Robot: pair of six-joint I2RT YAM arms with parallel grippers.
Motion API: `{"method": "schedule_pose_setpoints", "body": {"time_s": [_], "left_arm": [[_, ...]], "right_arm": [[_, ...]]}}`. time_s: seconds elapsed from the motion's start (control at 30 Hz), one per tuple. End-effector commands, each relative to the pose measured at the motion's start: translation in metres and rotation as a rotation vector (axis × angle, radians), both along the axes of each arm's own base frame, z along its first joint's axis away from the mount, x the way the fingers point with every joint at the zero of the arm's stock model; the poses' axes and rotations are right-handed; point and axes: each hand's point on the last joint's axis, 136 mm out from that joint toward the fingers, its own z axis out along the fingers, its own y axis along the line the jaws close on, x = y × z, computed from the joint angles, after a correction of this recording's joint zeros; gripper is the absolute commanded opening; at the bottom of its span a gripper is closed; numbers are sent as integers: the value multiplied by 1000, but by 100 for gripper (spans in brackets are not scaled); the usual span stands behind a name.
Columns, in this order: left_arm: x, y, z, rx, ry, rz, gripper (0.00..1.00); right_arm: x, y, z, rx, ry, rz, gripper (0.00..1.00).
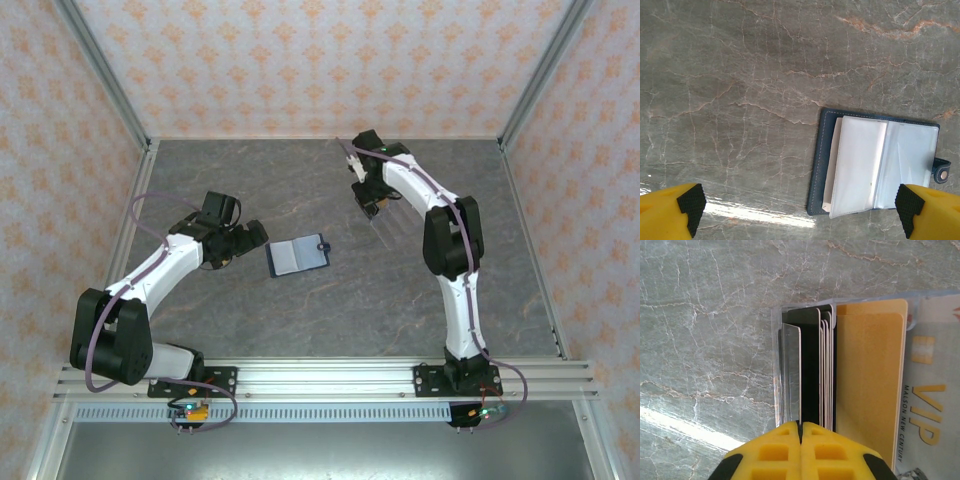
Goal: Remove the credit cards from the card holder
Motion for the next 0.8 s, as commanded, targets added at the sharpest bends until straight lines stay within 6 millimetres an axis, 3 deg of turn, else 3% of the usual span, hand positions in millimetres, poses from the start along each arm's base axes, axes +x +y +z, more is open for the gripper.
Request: {"method": "schedule_pose_setpoints", "body": {"time_s": [0.0, 0.2, 0.43, 0.6, 0.77], "left_arm": [[-3, 3, -6, 8, 16, 1, 100], [-5, 6, -7, 5, 24, 35, 100], [-4, 0, -3, -36, 14, 35, 100], [-4, -8, -6, -76, 15, 17, 100], [0, -24, -8, -152, 10, -14, 100]], "right_arm": [[2, -3, 10, -8, 4, -5, 14], [-4, 1, 42, 71, -24, -79, 30], [-36, 24, 75, 298, -9, -165, 43], [-75, 60, 79, 428, 2, -166, 49], [-110, 108, 66, 524, 71, -154, 51]]}}
